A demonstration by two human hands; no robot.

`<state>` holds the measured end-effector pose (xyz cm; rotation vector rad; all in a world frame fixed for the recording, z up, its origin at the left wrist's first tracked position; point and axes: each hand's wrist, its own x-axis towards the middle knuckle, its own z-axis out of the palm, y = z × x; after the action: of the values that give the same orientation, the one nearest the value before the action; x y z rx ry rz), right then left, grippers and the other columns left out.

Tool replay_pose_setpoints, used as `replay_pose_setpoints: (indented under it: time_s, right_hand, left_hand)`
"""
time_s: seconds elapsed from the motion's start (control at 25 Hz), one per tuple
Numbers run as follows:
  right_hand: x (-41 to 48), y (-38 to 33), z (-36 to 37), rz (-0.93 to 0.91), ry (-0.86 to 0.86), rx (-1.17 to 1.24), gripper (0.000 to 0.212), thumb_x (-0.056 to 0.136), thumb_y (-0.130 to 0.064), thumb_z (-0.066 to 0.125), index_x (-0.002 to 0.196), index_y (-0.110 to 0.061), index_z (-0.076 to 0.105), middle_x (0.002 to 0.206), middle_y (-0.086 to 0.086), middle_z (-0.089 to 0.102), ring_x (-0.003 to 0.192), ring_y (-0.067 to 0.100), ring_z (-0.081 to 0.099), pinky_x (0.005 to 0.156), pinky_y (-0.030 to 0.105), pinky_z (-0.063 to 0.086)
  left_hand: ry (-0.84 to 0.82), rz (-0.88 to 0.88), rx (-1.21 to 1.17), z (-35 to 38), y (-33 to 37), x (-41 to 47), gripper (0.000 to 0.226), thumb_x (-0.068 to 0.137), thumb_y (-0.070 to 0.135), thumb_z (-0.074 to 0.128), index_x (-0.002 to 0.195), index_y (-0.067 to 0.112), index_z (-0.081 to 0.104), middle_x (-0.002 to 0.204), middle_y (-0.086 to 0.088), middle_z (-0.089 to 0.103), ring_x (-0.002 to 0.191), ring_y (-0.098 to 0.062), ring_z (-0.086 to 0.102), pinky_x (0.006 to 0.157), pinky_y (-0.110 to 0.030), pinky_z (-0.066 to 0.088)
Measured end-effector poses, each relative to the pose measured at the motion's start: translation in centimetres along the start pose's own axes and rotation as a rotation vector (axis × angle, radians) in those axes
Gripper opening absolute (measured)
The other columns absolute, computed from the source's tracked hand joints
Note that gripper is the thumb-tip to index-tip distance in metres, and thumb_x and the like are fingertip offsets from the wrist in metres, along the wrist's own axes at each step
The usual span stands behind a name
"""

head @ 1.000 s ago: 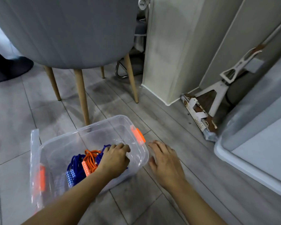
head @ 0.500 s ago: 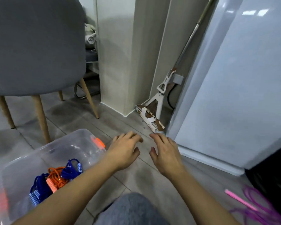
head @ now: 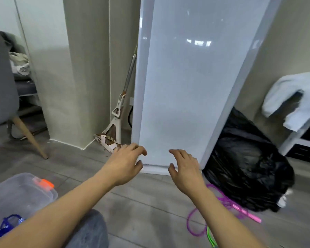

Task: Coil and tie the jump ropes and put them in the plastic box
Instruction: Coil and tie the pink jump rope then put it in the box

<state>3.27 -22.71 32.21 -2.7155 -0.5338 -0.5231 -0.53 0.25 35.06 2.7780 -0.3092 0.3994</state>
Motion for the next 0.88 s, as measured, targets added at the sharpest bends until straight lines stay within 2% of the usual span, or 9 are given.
replay_pose_setpoints:
  time_s: [0.2, 0.32, 0.44, 0.6, 0.88]
  right_hand:
    - [-1.6, 5.2, -2.2, 0.074, -0.003, -0.039, 0.044, 0.093, -0.024, 0.054, 0.137, -0.021, 0.053, 0.132, -0.004, 0.057, 0.114, 0.025, 0.055, 0.098, 0.038, 0.04]
    - [-3.4, 9.0, -2.1, 0.132, -0.01, -0.052, 0.044, 0.092, -0.026, 0.055, 0.136, -0.021, 0.053, 0.131, -0.004, 0.057, 0.114, 0.024, 0.054, 0.097, 0.036, 0.038]
    - [-5.7, 12.6, -1.1, 0.211, -0.04, -0.055, 0.045, 0.09, -0.024, 0.057, 0.134, -0.021, 0.054, 0.127, -0.001, 0.058, 0.112, 0.026, 0.053, 0.093, 0.039, 0.039]
    - [-8.8, 17.2, 2.1, 0.302, -0.1, -0.046, 0.044, 0.085, -0.028, 0.056, 0.129, -0.021, 0.057, 0.12, 0.001, 0.06, 0.109, 0.03, 0.055, 0.09, 0.041, 0.042]
    - [-12.2, 23.6, 11.0, 0.435, -0.231, 0.033, 0.044, 0.089, -0.027, 0.058, 0.133, -0.025, 0.055, 0.129, -0.002, 0.058, 0.116, 0.027, 0.053, 0.098, 0.04, 0.04]
  left_hand:
    - [-0.059, 0.08, -0.066, 3.2, 6.8, 2.5, 0.033, 0.095, 0.031, 0.049, 0.128, 0.034, 0.052, 0.13, 0.009, 0.051, 0.117, -0.02, 0.05, 0.098, -0.04, 0.04]
    - [-0.075, 0.105, -0.095, 6.7, 10.5, 3.8, 0.032, 0.095, 0.03, 0.05, 0.127, 0.032, 0.052, 0.128, 0.007, 0.052, 0.111, -0.021, 0.052, 0.092, -0.038, 0.039]
    - [-0.1, 0.105, -0.126, 10.9, 12.9, 4.2, 0.031, 0.093, 0.027, 0.05, 0.124, 0.03, 0.054, 0.125, 0.006, 0.054, 0.11, -0.022, 0.053, 0.092, -0.039, 0.04]
    - [-0.177, 0.124, -0.145, 16.6, 14.7, 3.9, 0.031, 0.092, 0.025, 0.052, 0.122, 0.027, 0.056, 0.124, 0.005, 0.055, 0.111, -0.025, 0.053, 0.095, -0.041, 0.04]
    - [-0.303, 0.122, -0.147, 26.8, 14.4, 5.2, 0.031, 0.094, 0.026, 0.048, 0.124, 0.03, 0.053, 0.126, 0.01, 0.051, 0.115, -0.018, 0.05, 0.099, -0.034, 0.034]
